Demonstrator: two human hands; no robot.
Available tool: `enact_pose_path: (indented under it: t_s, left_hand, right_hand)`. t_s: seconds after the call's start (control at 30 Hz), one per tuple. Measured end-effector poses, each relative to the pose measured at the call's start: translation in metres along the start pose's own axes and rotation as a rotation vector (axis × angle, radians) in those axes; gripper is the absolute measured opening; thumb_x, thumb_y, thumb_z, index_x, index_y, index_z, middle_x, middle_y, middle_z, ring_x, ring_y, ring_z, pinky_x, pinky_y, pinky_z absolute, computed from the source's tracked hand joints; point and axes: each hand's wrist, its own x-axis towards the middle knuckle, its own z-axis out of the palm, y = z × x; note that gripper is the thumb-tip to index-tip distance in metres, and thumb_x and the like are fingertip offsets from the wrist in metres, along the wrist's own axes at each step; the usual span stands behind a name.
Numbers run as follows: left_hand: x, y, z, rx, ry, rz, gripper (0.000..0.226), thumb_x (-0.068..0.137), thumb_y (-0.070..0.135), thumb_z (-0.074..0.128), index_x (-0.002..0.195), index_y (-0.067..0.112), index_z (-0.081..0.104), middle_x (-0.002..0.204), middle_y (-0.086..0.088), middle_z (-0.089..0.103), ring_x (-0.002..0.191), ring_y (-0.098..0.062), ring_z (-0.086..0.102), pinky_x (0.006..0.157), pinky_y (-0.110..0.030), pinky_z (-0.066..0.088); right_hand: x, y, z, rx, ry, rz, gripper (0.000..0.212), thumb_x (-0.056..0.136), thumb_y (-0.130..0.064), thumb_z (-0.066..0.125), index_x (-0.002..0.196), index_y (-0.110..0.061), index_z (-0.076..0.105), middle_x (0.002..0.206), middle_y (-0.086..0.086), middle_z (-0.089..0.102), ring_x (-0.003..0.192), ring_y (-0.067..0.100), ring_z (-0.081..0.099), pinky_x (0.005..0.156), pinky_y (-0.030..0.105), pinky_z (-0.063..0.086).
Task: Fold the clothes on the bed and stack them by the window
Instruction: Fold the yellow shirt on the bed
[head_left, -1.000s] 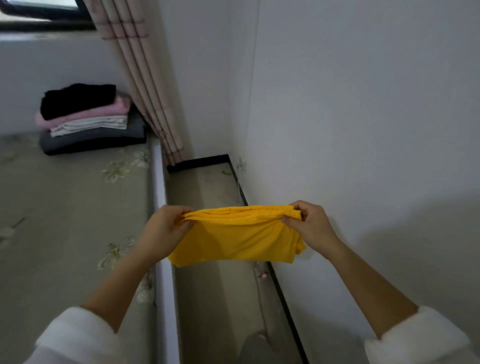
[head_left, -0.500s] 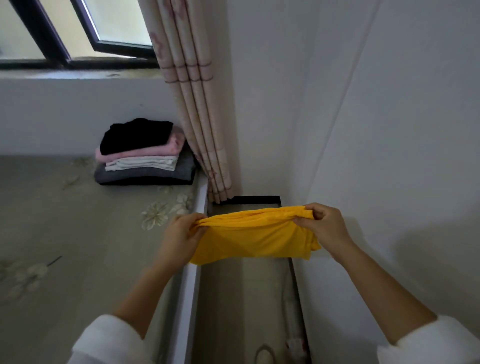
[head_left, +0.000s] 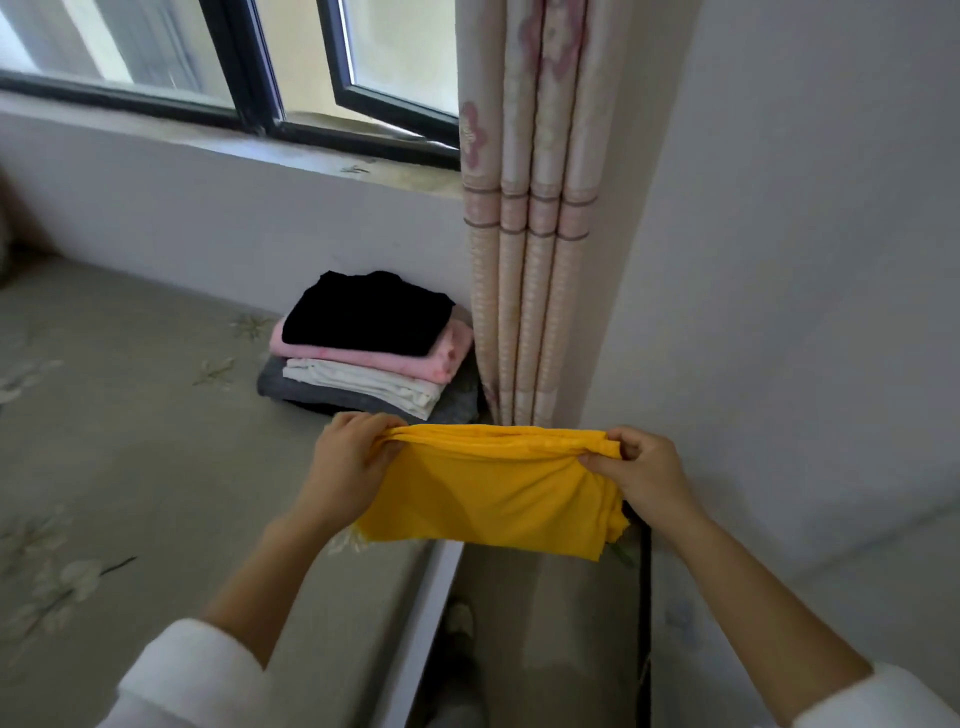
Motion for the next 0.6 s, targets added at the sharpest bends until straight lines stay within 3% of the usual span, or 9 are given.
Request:
enact_pose_path:
  t_s: [0.1, 0.2, 0.37, 0.5, 0.6]
  left_hand:
    - [0.054, -0.040, -0.012, 0.010, 0.002, -0.006, 0.034, 0.085, 0.033, 0.049, 0.105, 0.014, 0.069, 0.100, -0.002, 0.068, 0.095, -0.028, 0.058, 0.082, -0.045, 0.046]
    - [0.110, -0.080, -0.025, 0.025, -0.008, 0.014, 0.037, 0.088, 0.036, 0.045, 0.105, 0.013, 0.068, 0.098, -0.001, 0.067, 0.092, -0.029, 0.060, 0.080, -0.050, 0.045]
    - [0.193, -0.136, -0.046, 0.063, 0.062, -0.003, 0.028, 0.090, 0.021, 0.046, 0.105, 0.010, 0.067, 0.099, -0.004, 0.065, 0.090, -0.031, 0.057, 0.081, -0.040, 0.035]
    - [0.245, -0.171, -0.072, 0.040, 0.136, -0.027, 0.024, 0.089, 0.016, 0.045, 0.099, 0.006, 0.064, 0.088, 0.001, 0.055, 0.083, -0.026, 0.051, 0.086, -0.047, 0.036]
    - [0.288, -0.194, -0.091, 0.088, 0.172, -0.011, 0.022, 0.086, 0.013, 0.045, 0.094, 0.003, 0.063, 0.084, -0.003, 0.054, 0.081, -0.029, 0.051, 0.079, -0.041, 0.035]
  right_hand:
    - [0.068, -0.010, 0.032, 0.005, -0.047, 0.024, 0.019, 0.078, -0.005, 0.075, 0.073, -0.023, 0.070, 0.066, -0.011, 0.070, 0.062, -0.002, 0.063, 0.054, 0.011, 0.045]
    - [0.132, -0.023, 0.066, 0.037, -0.089, 0.087, 0.014, 0.078, -0.007, 0.075, 0.081, -0.021, 0.072, 0.075, -0.008, 0.073, 0.069, 0.002, 0.067, 0.057, 0.013, 0.048]
    - [0.226, -0.051, 0.117, 0.066, -0.193, 0.112, 0.010, 0.082, -0.009, 0.071, 0.088, -0.018, 0.073, 0.083, -0.004, 0.074, 0.076, 0.007, 0.068, 0.060, 0.015, 0.051]
    - [0.279, -0.076, 0.156, 0.098, -0.293, 0.119, 0.018, 0.081, -0.006, 0.072, 0.077, -0.024, 0.073, 0.080, -0.003, 0.074, 0.074, 0.008, 0.068, 0.060, 0.018, 0.052]
    - [0.315, -0.093, 0.180, 0.161, -0.314, 0.130, 0.013, 0.081, -0.007, 0.071, 0.082, -0.019, 0.073, 0.081, -0.001, 0.074, 0.073, 0.010, 0.069, 0.057, 0.019, 0.052]
